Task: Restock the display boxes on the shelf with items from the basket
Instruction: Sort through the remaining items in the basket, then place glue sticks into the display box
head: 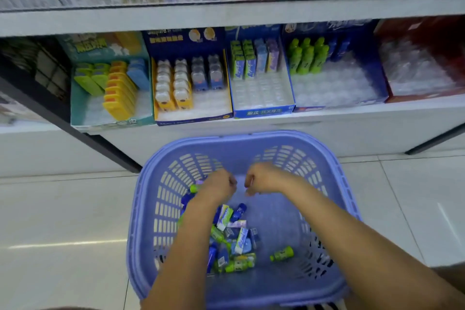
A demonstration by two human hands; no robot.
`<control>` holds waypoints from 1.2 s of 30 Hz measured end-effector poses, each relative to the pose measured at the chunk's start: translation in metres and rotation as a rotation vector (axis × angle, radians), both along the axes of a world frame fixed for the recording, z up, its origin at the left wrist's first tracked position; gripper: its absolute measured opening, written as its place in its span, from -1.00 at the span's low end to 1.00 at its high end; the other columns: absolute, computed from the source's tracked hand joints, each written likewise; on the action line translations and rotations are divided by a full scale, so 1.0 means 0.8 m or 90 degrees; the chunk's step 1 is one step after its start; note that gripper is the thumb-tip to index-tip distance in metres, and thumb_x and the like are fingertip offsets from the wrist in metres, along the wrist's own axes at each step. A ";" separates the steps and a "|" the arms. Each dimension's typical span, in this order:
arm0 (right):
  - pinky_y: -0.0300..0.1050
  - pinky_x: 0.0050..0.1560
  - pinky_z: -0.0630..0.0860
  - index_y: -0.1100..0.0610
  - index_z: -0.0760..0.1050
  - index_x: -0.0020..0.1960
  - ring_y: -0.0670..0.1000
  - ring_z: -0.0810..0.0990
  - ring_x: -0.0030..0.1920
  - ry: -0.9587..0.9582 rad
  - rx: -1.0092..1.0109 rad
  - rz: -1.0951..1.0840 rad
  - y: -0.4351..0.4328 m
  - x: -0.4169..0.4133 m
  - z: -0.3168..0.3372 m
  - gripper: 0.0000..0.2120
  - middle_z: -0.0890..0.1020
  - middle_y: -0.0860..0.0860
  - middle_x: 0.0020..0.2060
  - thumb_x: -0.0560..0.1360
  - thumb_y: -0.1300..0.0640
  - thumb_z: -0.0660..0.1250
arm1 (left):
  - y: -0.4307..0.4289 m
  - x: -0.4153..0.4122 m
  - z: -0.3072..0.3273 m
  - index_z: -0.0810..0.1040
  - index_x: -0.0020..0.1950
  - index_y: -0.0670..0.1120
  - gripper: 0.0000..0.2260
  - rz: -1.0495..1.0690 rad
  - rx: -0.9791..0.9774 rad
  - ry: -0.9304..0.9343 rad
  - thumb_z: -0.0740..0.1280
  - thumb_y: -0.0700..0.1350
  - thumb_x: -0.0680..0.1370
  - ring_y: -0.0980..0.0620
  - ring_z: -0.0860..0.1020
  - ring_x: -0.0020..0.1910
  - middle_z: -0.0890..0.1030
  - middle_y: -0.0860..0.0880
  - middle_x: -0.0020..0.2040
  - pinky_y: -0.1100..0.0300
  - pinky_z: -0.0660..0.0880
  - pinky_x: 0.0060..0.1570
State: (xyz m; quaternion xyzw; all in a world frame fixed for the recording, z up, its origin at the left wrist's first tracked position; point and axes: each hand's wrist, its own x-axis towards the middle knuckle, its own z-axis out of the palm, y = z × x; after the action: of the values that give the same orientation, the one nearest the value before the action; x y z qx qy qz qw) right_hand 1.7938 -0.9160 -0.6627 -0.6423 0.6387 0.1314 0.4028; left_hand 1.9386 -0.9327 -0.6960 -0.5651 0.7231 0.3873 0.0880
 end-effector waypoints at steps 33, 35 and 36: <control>-0.19 -0.26 0.40 0.35 0.61 -0.09 -0.03 0.44 -0.45 -0.052 0.183 -0.064 0.007 -0.045 -0.099 -0.86 0.60 0.23 -0.30 0.45 0.26 0.38 | 0.054 0.026 -0.131 0.64 -0.11 -0.11 -0.82 -0.005 -0.041 -0.112 0.37 -0.01 0.50 -0.08 0.47 0.14 0.59 -0.13 0.03 0.13 0.36 0.16; -0.27 -0.26 0.43 0.36 0.60 -0.02 -0.07 0.46 -0.39 -0.187 0.163 -0.142 -0.005 -0.057 -0.057 -0.85 0.55 0.11 -0.38 0.43 0.33 0.39 | 0.046 0.020 -0.112 0.59 -0.16 -0.18 -0.87 0.149 -0.019 0.024 0.38 -0.12 0.51 -0.09 0.54 -0.04 0.61 -0.20 -0.10 0.16 0.42 -0.05; -0.32 -0.27 0.46 0.36 0.58 0.03 -0.09 0.49 -0.37 -0.250 0.159 -0.173 -0.010 -0.061 -0.033 -0.82 0.56 0.08 -0.36 0.44 0.35 0.38 | 0.039 0.015 -0.098 0.56 -0.13 -0.18 -0.91 0.228 0.011 0.094 0.39 -0.16 0.50 -0.06 0.54 -0.11 0.60 -0.19 -0.13 0.18 0.42 -0.12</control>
State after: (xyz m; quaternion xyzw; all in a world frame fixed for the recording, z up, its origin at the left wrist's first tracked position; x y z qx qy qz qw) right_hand 1.7448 -0.9243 -0.6887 -0.5094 0.6072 0.0267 0.6092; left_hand 1.9506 -0.9013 -0.7747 -0.6539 0.6122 0.4435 -0.0303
